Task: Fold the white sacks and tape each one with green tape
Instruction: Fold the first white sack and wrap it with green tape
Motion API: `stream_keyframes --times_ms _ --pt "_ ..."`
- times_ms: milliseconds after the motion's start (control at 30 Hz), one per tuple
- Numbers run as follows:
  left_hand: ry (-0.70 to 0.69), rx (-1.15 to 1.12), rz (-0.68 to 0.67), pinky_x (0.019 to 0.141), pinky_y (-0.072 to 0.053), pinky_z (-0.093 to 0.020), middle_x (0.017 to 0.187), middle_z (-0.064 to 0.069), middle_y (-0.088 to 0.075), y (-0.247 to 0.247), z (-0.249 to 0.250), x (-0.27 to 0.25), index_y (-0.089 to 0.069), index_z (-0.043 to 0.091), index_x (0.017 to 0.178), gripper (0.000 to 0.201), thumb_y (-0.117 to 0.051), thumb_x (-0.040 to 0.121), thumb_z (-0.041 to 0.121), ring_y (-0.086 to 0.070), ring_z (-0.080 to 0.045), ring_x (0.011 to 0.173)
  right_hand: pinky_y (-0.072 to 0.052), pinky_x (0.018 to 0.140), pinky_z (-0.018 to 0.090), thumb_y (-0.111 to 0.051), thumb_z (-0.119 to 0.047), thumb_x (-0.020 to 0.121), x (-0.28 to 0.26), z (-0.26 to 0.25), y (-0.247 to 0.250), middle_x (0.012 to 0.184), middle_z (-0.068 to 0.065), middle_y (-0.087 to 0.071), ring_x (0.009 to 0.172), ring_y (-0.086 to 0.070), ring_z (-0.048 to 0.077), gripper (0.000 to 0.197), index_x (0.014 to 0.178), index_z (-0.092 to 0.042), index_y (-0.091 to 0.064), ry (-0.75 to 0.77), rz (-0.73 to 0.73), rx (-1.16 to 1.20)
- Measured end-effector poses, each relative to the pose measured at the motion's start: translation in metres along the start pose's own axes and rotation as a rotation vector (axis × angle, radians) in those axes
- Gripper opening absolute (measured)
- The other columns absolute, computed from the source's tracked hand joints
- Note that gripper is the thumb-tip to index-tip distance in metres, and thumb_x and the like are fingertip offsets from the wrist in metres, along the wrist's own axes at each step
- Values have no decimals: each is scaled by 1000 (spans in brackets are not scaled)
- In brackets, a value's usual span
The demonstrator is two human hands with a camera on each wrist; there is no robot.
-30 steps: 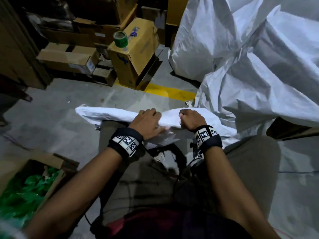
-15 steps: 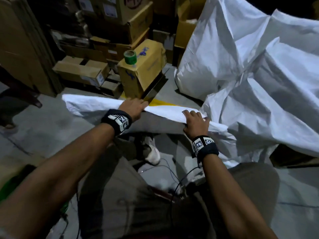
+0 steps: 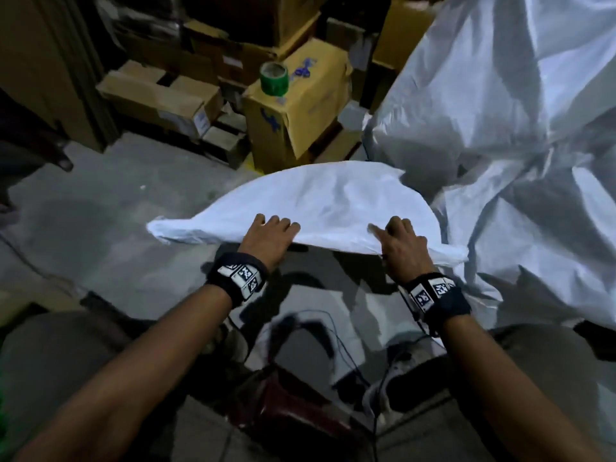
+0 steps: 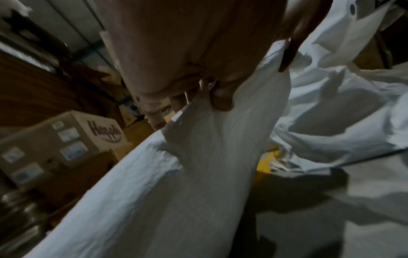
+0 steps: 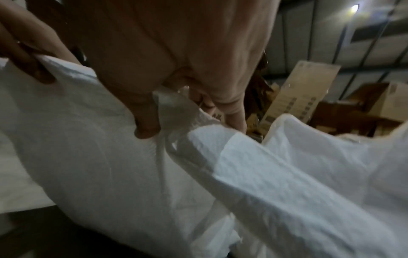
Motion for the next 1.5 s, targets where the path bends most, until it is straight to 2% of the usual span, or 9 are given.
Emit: stream_keyframes --times_ms 100,300,500,600,667,800,1000,1333,1500 --pt "9 -91 -43 92 -42 -43 114 -11 -65 -51 13 -22 -54 10 132 59 -70 75 7 -59 -33 106 -46 67 48 -83 -9 63 -22 -5 -46 107 11 -53 100 -53 36 67 126 -18 -63 -8 -145 -14" --pt "-54 -90 69 43 -43 -23 54 -4 -57 -74 51 -48 -75 5 90 55 -68 35 5 -55 -25 42 -44 68 45 -81 -12 66 -63 -4 -76 91 4 -59 83 -61 32 50 111 -19 -60 -16 -119 -110" --pt "-33 -253 28 73 -52 -37 75 -10 -67 -76 54 -49 -70 9 95 41 -53 58 5 -65 -33 69 -38 78 45 -77 -6 58 -81 -12 -79 92 7 -63 87 -58 33 41 97 -13 -68 -8 -148 -202" --pt "14 -263 52 94 -33 -43 83 -5 -70 -76 50 -49 -71 16 98 47 -46 60 7 -66 -28 83 -44 62 41 -79 -3 54 -85 -11 -79 86 9 -63 84 -59 34 37 90 -9 -70 -61 -221 -138" --pt "35 -278 53 95 -26 -43 86 -2 -72 -77 49 -50 -73 20 99 47 -51 59 8 -67 -26 85 -41 49 35 -75 2 62 -87 -8 -81 92 11 -62 92 -60 35 34 94 -6 -70 -126 -250 -12" --pt "21 -352 90 94 -29 -39 89 -5 -71 -80 49 -47 -74 16 99 45 -54 60 5 -67 -29 84 -49 65 43 -55 5 82 -90 -3 -91 113 14 -59 108 -53 36 37 117 -5 -61 -172 -285 124" --pt "4 -423 59 84 -30 -40 91 -12 -67 -91 47 -36 -64 9 99 24 -43 88 11 -59 -36 86 -36 50 34 -66 1 76 -88 -2 -85 93 9 -60 94 -51 32 36 110 -9 -58 -97 -171 83" --pt "133 -572 -13 73 -27 -37 82 -24 -64 -103 33 -17 -53 3 103 24 -36 106 19 -52 -41 89 -27 83 45 -25 -51 93 -73 10 -95 100 0 -66 99 -57 29 48 112 -18 -55 -70 -289 17" --pt "270 -699 -78 76 -41 -39 79 -23 -58 -122 0 -17 -54 13 96 15 -44 103 21 -52 -42 91 -29 99 56 -71 -56 81 -88 48 -91 135 -2 -49 128 -44 25 71 142 -35 -40 -232 -454 -34"
Point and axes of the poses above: each hand's wrist, its own x-axis towards the middle knuckle, its own y-axis out of the back of the hand, z = x × y, the point moved 8 cm from there along x, towards the middle knuckle
